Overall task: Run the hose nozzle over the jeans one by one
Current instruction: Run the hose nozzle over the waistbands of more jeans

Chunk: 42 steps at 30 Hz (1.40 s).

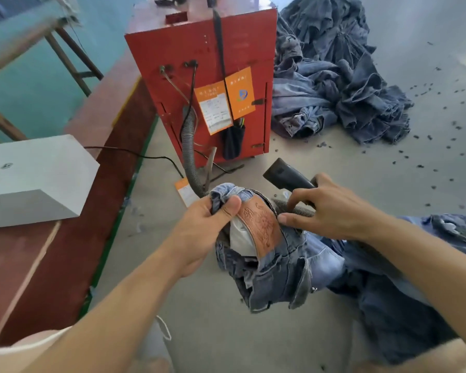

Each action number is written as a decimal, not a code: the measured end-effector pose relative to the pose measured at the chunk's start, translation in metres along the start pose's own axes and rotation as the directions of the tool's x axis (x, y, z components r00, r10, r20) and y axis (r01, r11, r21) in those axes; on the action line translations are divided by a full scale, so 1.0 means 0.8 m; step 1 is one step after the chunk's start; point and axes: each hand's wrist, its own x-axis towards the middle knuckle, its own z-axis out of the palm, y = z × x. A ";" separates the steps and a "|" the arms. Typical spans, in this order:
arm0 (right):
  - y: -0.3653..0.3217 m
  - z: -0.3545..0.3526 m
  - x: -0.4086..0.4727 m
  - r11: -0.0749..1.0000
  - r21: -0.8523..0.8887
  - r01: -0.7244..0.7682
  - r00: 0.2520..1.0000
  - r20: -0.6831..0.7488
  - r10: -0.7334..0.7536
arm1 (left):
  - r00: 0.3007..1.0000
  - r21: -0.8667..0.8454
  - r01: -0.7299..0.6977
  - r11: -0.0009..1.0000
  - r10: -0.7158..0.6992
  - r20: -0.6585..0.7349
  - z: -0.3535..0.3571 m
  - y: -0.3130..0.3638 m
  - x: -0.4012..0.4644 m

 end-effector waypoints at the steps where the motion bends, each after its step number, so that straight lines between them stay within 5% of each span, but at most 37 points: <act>1: -0.003 0.003 0.001 1.000 -0.003 0.011 1.000 -0.006 -0.012 | 1.000 -0.015 0.014 1.000 -0.014 -0.003 0.000 0.002 0.003; 7: -0.018 0.009 0.007 0.999 -0.013 -0.052 0.994 -0.098 0.050 | 0.998 0.015 0.064 0.998 -0.064 -0.008 -0.008 0.003 0.015; 10: -0.012 -0.006 0.007 0.992 0.069 -0.105 0.982 -0.151 0.114 | 0.974 0.220 0.081 0.972 -0.030 -0.223 -0.032 -0.018 0.031; 13: -0.007 -0.019 0.002 0.990 0.090 -0.111 0.983 -0.139 0.123 | 0.811 0.426 0.302 0.853 0.005 -0.585 -0.058 -0.053 0.044; 15: -0.011 -0.023 -0.001 0.990 0.101 -0.099 0.986 -0.121 0.111 | 0.734 0.418 0.410 0.811 -0.021 -0.679 -0.052 -0.069 0.036; 18: -0.019 -0.022 0.000 0.992 0.101 -0.077 0.989 -0.115 0.089 | 0.926 0.317 0.334 0.888 -0.244 -0.289 -0.012 -0.088 0.021; 21: -0.025 -0.015 0.000 0.997 0.072 -0.038 0.992 -0.120 0.046 | 0.967 0.136 0.240 0.961 -0.249 0.052 0.025 -0.083 0.016; 25: -0.030 -0.010 0.001 0.995 0.097 -0.024 0.990 -0.136 0.037 | 0.966 0.047 0.236 0.971 -0.240 0.098 0.030 -0.087 0.025; 29: -0.031 -0.010 0.009 0.992 0.121 -0.039 0.992 -0.117 0.053 | 0.980 0.343 0.098 0.934 -0.030 -0.197 0.051 -0.092 0.021; 31: -0.036 -0.008 0.011 0.991 0.133 -0.026 0.994 -0.106 0.041 | 0.971 -0.009 0.159 0.987 -0.158 -0.178 0.054 -0.083 0.025; 34: -0.054 0.005 0.018 0.996 0.091 0.024 0.999 -0.050 -0.019 | 0.943 -0.451 0.332 0.829 -0.305 0.133 0.058 -0.067 0.027; 42: -0.048 0.009 0.021 0.979 0.200 0.038 0.999 0.000 -0.039 | 0.841 -0.446 0.508 0.737 -0.537 0.071 0.049 -0.072 0.051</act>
